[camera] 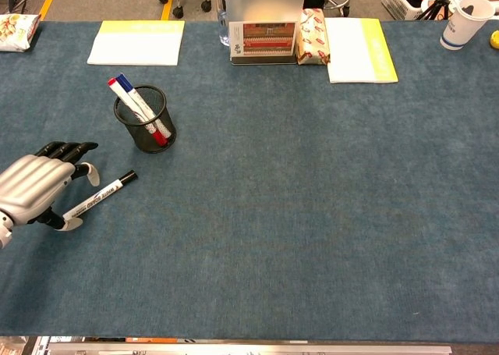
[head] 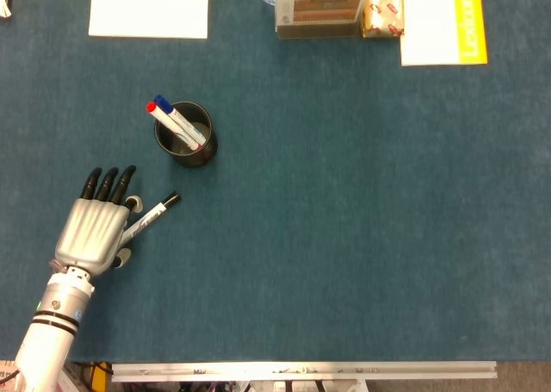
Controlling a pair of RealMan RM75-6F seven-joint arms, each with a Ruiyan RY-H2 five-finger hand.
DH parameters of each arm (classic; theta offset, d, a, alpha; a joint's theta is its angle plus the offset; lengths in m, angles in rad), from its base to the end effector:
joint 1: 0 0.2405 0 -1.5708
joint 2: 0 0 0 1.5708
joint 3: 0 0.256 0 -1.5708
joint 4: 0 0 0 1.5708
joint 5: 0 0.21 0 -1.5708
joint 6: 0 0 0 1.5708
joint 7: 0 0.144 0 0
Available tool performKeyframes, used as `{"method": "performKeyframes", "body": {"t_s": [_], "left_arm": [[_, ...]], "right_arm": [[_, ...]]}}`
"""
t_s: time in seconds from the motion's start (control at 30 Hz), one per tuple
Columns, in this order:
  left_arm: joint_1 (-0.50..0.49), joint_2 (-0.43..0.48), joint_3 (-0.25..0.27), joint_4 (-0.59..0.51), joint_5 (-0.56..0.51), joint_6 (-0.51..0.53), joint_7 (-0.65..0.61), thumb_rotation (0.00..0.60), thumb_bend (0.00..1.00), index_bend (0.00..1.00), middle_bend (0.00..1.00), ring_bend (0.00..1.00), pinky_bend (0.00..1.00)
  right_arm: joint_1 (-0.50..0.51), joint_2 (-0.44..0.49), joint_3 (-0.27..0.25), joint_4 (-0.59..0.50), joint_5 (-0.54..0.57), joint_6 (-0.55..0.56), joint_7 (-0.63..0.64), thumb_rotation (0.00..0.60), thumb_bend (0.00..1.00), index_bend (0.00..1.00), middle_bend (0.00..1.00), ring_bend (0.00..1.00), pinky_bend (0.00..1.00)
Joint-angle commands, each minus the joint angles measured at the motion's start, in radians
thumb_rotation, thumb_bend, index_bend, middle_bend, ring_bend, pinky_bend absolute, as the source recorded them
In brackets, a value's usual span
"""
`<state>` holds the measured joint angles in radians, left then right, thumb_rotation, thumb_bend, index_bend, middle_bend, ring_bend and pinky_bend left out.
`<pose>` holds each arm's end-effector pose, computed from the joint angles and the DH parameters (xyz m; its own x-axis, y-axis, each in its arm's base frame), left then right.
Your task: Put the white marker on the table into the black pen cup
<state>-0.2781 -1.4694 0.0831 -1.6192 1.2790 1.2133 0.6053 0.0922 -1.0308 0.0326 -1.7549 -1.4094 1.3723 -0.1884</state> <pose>-0.2670 0.1875 -0.0013 0.6174 0.3473 0.7058 0.7852 -0.2191 -0.5791 -0.3066 -0.1760 0.1606 0.4985 -0.1441 0.8548 -0.8600 0.0424 0.5086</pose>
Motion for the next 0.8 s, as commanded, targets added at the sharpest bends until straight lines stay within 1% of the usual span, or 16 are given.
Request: {"method": "performKeyframes", "body": {"t_s": [0.03, 0.23, 0.4, 0.53, 0.8], "left_arm": [[0.0, 0.0, -0.001, 0.019, 0.015, 0.005, -0.007, 0.6, 0.15, 0.33, 0.0, 0.0, 0.0], [-0.004, 0.006, -0.016, 0.071, 0.052, 0.033, -0.003, 0.6, 0.15, 0.33, 0.0, 0.0, 0.0], [-0.01, 0.023, -0.032, 0.096, 0.052, 0.033, -0.003, 0.6, 0.15, 0.33, 0.0, 0.0, 0.0], [-0.006, 0.03, -0.037, 0.078, 0.053, 0.04, -0.015, 0.6, 0.15, 0.33, 0.0, 0.0, 0.0], [0.003, 0.028, -0.026, 0.015, 0.073, 0.047, -0.013, 0.6, 0.15, 0.33, 0.0, 0.0, 0.0]], "right_arm": [[0.0, 0.0, 0.0, 0.0, 0.001, 0.0, 0.0, 0.6, 0.57, 0.34, 0.37, 0.45, 0.69], [0.001, 0.001, 0.0, -0.001, 0.003, -0.002, -0.001, 0.6, 0.57, 0.34, 0.37, 0.45, 0.69], [0.001, 0.0, 0.0, -0.001, 0.004, -0.002, -0.003, 0.6, 0.57, 0.34, 0.37, 0.45, 0.69], [0.001, -0.001, 0.0, -0.001, 0.005, -0.004, -0.005, 0.6, 0.57, 0.34, 0.37, 0.45, 0.69], [0.001, 0.001, 0.0, -0.003, 0.004, -0.002, -0.004, 0.6, 0.57, 0.34, 0.37, 0.45, 0.69]]}}
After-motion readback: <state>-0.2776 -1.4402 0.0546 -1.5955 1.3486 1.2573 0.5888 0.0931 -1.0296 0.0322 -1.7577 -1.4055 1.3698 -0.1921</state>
